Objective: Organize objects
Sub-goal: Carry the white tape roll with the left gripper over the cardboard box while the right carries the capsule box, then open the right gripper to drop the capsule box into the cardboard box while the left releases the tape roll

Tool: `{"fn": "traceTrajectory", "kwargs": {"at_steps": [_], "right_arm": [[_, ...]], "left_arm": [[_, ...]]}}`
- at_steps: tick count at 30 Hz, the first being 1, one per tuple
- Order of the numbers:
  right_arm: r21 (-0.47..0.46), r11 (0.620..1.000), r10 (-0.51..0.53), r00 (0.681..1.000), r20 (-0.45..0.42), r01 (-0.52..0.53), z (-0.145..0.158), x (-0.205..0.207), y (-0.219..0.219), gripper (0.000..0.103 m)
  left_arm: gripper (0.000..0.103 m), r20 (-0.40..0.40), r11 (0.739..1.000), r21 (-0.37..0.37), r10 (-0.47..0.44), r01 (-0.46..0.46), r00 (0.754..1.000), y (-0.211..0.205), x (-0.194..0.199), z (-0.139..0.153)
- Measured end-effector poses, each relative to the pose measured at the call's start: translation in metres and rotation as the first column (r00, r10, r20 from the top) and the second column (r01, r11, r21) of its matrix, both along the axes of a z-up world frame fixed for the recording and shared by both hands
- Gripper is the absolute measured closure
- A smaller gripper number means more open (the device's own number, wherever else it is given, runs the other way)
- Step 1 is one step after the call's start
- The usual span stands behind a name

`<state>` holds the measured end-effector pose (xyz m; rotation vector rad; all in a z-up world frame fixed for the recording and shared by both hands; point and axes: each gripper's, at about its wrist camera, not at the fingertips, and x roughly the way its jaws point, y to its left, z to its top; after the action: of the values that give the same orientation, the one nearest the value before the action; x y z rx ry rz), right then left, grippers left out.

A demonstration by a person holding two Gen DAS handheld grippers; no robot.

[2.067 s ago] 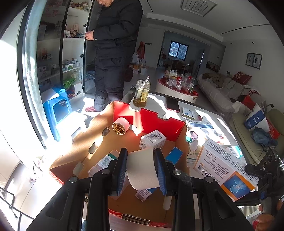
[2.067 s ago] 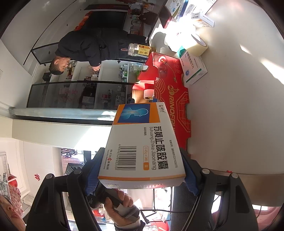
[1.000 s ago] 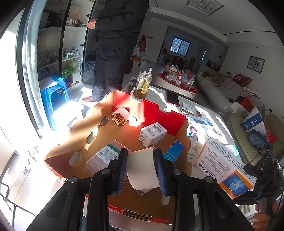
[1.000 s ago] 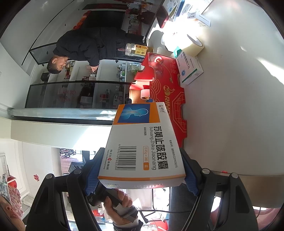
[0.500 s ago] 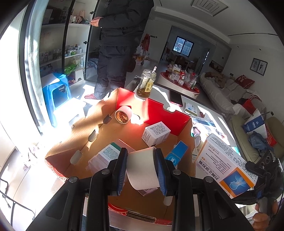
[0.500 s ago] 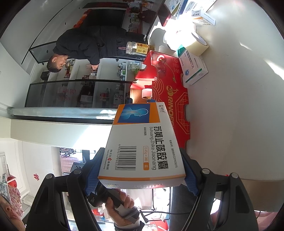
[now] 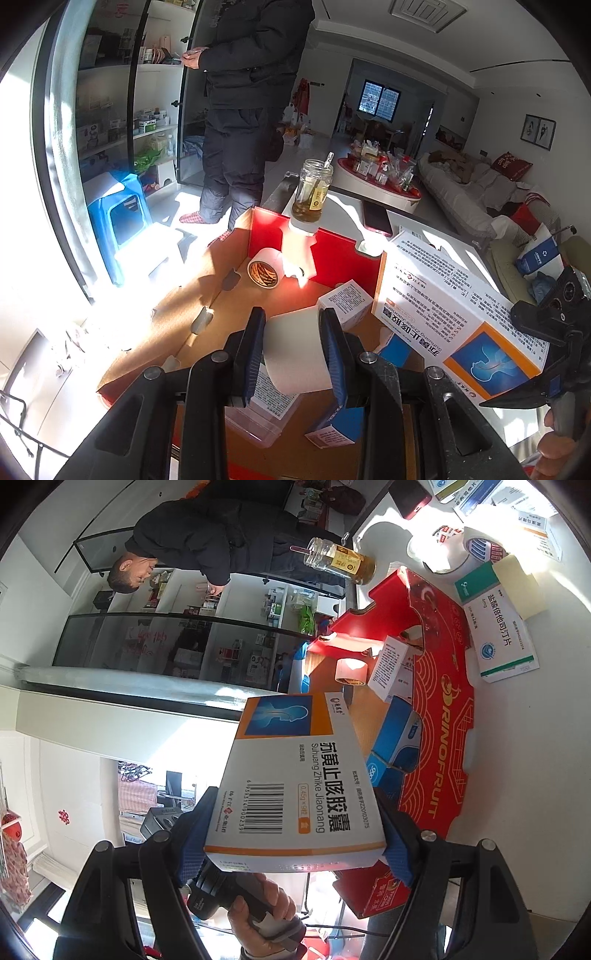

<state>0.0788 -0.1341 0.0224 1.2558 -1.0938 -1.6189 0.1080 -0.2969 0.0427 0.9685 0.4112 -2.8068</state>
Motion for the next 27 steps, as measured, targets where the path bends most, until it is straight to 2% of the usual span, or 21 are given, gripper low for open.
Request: {"fn": "traceTrajectory", "kwargs": {"at_steps": [5, 11, 13, 14, 19, 23, 25, 26, 27], "right_arm": [[0.052, 0.998, 0.034, 0.999, -0.028, -0.032, 0.005, -0.016, -0.026, 0.024], [0.178, 0.983, 0.064, 0.993, -0.094, -0.046, 0.012, -0.035, -0.049, 0.024], [0.233, 0.971, 0.089, 0.989, -0.115, -0.060, 0.012, -0.038, -0.061, 0.024], [0.258, 0.964, 0.097, 0.988, -0.117, -0.064, 0.011, -0.040, -0.065, 0.024], [0.357, 0.928, 0.155, 0.983, -0.103, -0.108, 0.003, -0.044, -0.084, 0.024], [0.481, 0.870, 0.187, 0.976, -0.115, -0.110, 0.003, -0.040, -0.090, 0.024], [0.526, 0.845, 0.192, 0.973, -0.129, -0.097, 0.006, -0.038, -0.089, 0.024], [0.530, 0.845, 0.180, 0.972, -0.148, -0.076, 0.010, -0.037, -0.085, 0.024], [0.522, 0.852, 0.157, 0.972, -0.174, -0.044, 0.015, -0.036, -0.079, 0.021]], "left_arm": [[0.070, 0.036, 1.000, 0.007, 0.003, -0.003, 0.999, 0.000, -0.010, -0.022], [0.070, 0.071, 0.999, 0.054, -0.004, 0.000, 0.997, 0.000, -0.008, -0.039], [0.070, 0.089, 0.997, 0.073, -0.022, 0.016, 0.996, 0.005, -0.006, -0.044], [0.070, 0.082, 0.998, 0.058, -0.028, 0.023, 0.996, 0.009, -0.002, -0.044], [0.070, 0.084, 0.992, 0.094, -0.088, 0.080, 0.993, 0.028, 0.010, -0.040], [0.070, 0.087, 0.985, 0.120, -0.137, 0.126, 0.987, 0.046, 0.017, -0.040], [0.070, 0.095, 0.986, 0.117, -0.132, 0.120, 0.987, 0.052, 0.020, -0.039], [0.069, 0.092, 0.986, 0.117, -0.129, 0.118, 0.987, 0.053, 0.022, -0.037], [0.061, 0.089, 0.987, 0.118, -0.117, 0.106, 0.989, 0.051, 0.023, -0.035]]}}
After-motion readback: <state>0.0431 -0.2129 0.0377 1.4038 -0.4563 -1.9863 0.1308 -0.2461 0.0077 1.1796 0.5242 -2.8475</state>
